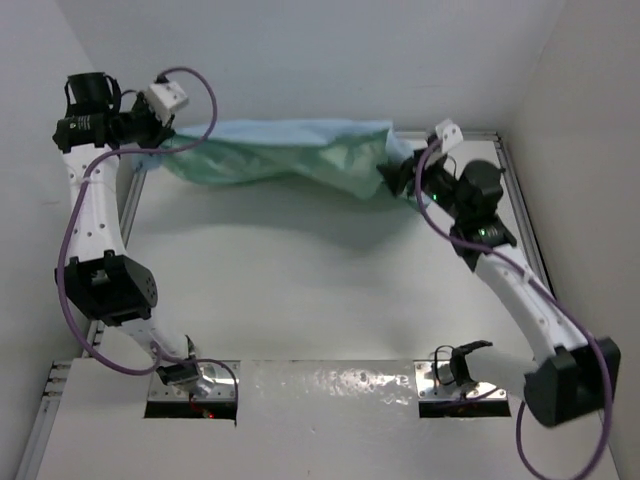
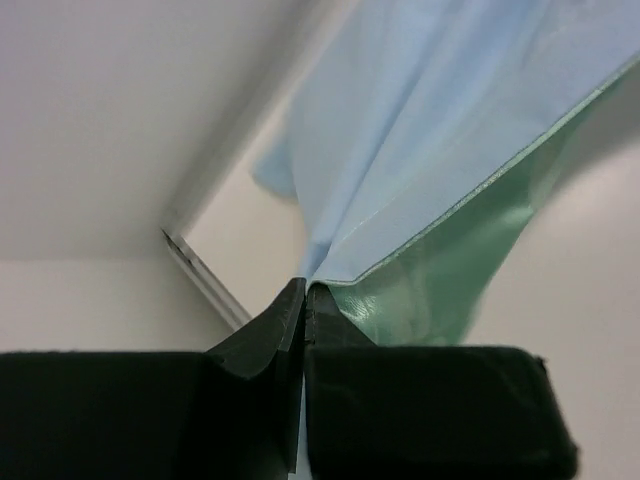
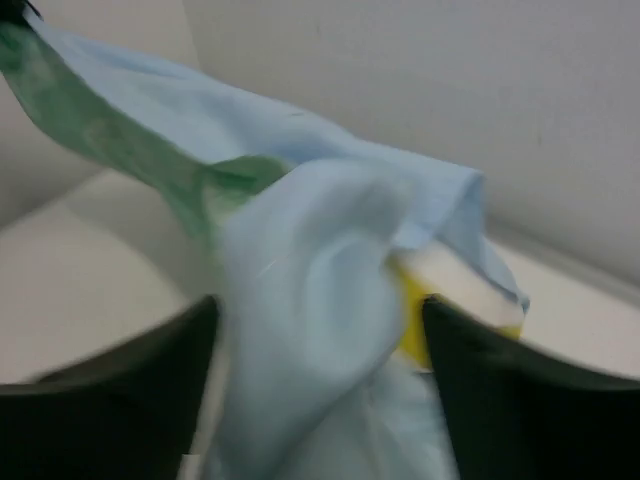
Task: Put the pillow into the pillowcase
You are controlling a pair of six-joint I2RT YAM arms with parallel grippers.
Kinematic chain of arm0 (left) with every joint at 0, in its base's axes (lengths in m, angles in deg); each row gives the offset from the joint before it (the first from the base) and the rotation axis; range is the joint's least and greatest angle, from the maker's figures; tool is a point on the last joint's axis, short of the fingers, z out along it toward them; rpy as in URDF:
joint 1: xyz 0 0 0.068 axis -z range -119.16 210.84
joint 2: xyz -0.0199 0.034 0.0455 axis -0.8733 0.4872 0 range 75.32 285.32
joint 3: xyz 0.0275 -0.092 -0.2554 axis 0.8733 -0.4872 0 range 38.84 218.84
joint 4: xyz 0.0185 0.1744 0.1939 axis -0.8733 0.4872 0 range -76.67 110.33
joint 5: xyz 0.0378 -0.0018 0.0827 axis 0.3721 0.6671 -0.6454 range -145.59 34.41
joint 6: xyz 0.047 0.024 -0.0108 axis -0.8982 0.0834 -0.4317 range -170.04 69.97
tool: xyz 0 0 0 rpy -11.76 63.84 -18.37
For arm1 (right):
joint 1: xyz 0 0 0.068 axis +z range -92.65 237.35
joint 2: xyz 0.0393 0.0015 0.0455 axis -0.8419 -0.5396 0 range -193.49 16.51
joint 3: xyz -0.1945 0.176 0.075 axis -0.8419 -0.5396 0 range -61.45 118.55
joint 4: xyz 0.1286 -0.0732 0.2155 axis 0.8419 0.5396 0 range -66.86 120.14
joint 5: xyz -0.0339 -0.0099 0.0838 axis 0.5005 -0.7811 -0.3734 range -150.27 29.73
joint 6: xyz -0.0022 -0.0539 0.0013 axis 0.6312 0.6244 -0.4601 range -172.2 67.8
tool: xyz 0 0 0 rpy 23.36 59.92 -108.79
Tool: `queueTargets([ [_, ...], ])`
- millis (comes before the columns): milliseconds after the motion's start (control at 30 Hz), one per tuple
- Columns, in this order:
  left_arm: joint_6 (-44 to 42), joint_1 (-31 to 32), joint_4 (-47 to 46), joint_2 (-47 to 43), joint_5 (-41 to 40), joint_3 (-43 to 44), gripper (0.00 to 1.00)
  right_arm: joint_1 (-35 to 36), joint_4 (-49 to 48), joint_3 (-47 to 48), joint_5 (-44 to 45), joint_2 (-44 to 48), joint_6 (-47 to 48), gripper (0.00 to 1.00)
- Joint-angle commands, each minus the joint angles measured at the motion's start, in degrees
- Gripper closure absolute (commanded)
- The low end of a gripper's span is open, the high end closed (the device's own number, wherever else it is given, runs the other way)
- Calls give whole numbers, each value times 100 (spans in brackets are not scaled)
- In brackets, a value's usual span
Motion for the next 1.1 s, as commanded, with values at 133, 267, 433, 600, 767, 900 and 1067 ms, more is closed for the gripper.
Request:
queueTargets([
  [133,-2431,-29,2316,-1914,-1646,-2023,70,26,410,-2370,2251,2859,-442,1],
  [267,-1564,-56,2089,-1803,-1323,-1885,0,17,1221,-1891,2826,2654,-532,1],
  [433,335,-3,1218,-443,-979,-1384,45,17,3217,-704,2923,615,-1029,100],
  [600,1989,374,841,1165,-1093,-812,31,17,3187,-174,2870,-899,-1594,89],
  [767,2622,1112,-580,907,-1190,-1241,10,17,2493,-210,2739,-1998,-1902,74],
  [900,2588,2693,-1076,851,-1715,-638,3,0,2071,-314,2581,-2535,-2122,78],
  [1067,3298,4055,-584,2149,-1805,778,0,-70,859,-613,1537,-3150,-2561,75],
])
